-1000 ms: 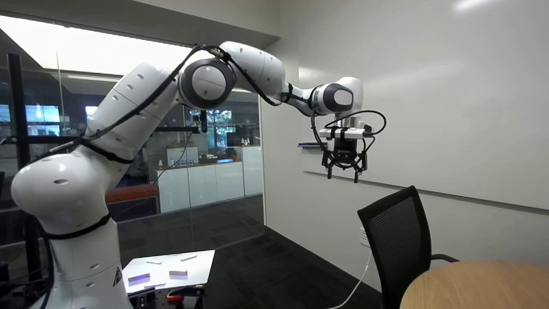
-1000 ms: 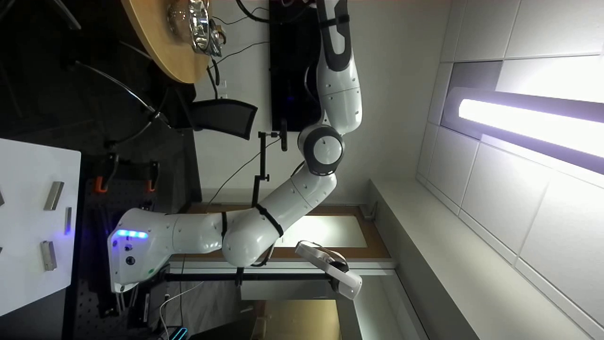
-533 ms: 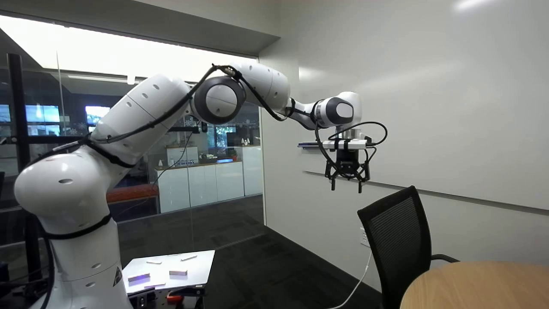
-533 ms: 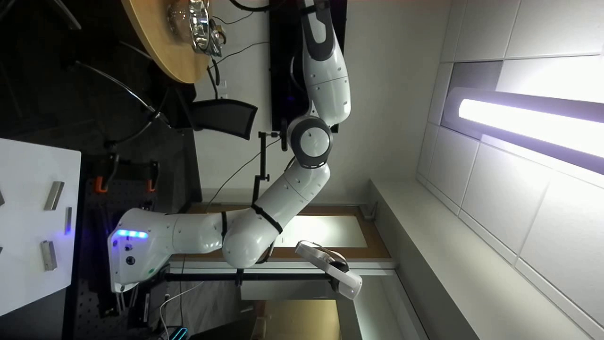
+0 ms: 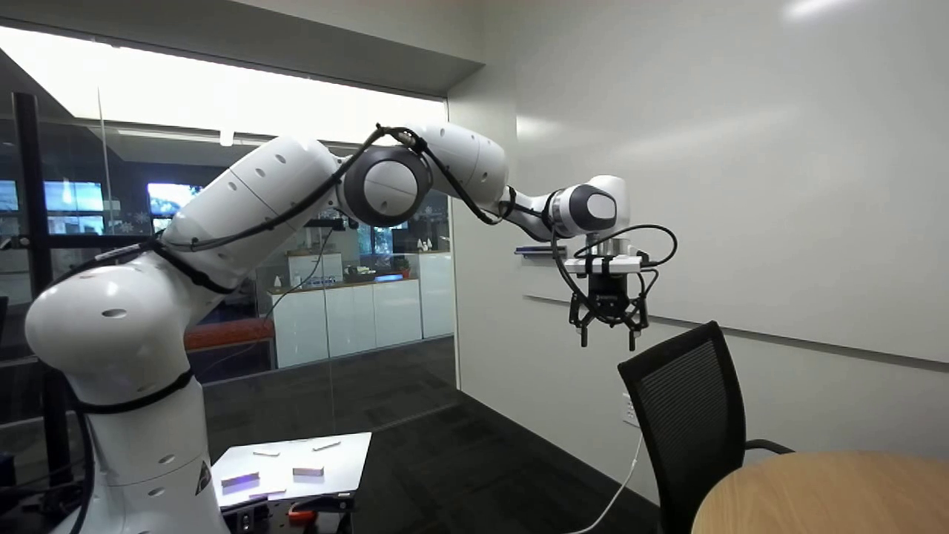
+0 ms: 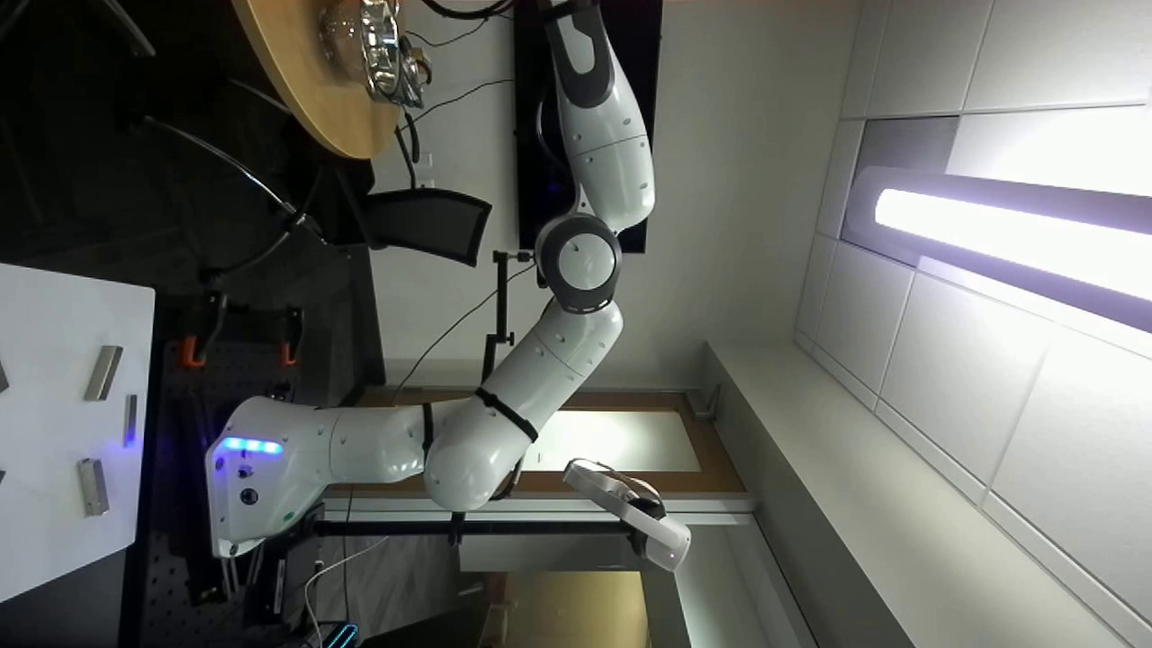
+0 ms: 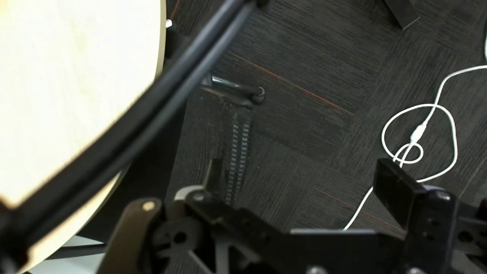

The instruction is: Move the black chair to the left.

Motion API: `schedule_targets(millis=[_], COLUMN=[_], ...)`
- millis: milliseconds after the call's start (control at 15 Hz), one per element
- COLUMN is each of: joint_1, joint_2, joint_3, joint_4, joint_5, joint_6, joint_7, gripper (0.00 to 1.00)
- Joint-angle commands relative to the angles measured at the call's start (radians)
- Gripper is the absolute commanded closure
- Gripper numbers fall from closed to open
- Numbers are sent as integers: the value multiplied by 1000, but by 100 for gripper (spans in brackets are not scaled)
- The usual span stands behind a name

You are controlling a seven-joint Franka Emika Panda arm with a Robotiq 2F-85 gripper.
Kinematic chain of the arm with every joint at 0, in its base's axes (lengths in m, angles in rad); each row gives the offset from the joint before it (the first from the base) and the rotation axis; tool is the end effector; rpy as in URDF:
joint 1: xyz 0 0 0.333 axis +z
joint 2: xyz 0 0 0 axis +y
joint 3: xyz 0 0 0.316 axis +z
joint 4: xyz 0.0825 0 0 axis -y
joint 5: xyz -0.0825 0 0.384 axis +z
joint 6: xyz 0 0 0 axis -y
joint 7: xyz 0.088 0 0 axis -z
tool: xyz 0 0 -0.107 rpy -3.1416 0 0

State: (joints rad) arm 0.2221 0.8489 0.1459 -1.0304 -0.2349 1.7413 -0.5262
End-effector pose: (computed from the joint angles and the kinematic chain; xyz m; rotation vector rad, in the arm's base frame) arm 0.7242 0.2174 0.3279 2.7223 1.3276 -0.2130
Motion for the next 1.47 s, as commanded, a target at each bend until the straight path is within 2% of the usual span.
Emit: schedule_targets(millis=[0, 800, 867, 933, 1400], joint_1=[7, -9, -9, -11, -23], joint_2=[21, 36, 36, 36, 25], joint_3=[-14, -32, -34, -33, -34], joint_4=[33, 18, 17, 16, 5], joint_5=[-14, -2, -3, -1, 3], joint_6=[-3, -8, -7, -9, 5], joint_7=[13, 9, 9, 7, 0], gripper=[0, 0, 8, 26, 78])
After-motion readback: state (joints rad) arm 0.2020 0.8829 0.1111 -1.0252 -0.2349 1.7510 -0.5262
